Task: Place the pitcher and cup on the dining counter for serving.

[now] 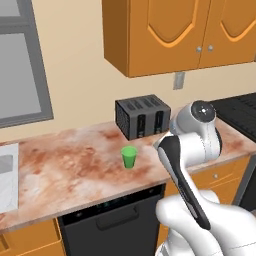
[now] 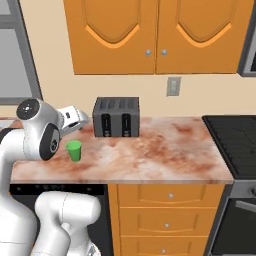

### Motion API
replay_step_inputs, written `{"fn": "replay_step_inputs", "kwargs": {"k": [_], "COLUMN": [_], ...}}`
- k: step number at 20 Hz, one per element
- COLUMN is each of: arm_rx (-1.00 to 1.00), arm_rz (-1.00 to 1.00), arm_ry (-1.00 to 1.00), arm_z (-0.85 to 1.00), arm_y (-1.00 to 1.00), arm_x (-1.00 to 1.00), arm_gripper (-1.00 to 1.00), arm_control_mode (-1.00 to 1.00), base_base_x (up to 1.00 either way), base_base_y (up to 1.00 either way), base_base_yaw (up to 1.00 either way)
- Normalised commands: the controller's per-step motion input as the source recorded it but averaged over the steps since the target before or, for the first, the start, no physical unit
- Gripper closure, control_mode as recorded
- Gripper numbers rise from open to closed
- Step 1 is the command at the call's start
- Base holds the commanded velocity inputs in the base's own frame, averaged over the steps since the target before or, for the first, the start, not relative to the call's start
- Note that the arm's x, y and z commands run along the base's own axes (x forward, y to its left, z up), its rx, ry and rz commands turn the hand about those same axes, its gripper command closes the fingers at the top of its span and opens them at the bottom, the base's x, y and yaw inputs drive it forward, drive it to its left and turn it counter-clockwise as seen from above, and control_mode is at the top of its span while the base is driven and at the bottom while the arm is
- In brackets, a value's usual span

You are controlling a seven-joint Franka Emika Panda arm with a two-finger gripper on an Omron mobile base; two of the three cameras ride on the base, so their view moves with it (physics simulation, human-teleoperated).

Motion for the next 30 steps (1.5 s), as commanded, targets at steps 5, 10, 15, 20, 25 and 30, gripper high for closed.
{"fn": "replay_step_inputs", "kwargs": {"k": [5, 10, 15, 20, 25, 30], "arm_rx": [0.0, 0.05, 0.18, 0.04, 0.0, 0.0], "arm_rz": [0.0, 0.0, -0.07, -0.07, -0.04, -0.03], "arm_ry": [0.0, 0.03, 0.25, 0.33, 0.25, 0.15], "arm_z": [0.0, -0.04, -0.11, -0.08, -0.29, -0.54], "arm_y": [0.0, 0.03, 0.13, 0.46, 0.63, 0.53], "arm_x": [0.0, 0.02, 0.21, 0.16, 0.04, 0.01], "arm_gripper": [-1.0, -1.0, -1.0, -1.0, -1.0, -1.0], "arm_control_mode": [1.0, -1.0, -1.0, -1.0, -1.0, -1.0], "base_base_x": [0.52, 0.07, 0.0, 0.0, 0.0, 0.0], "base_base_y": [0.0, 0.0, 0.0, 0.0, 0.0, 0.0], "base_base_yaw": [0.0, 0.01, 0.0, 0.0, 0.0, 0.0]}}
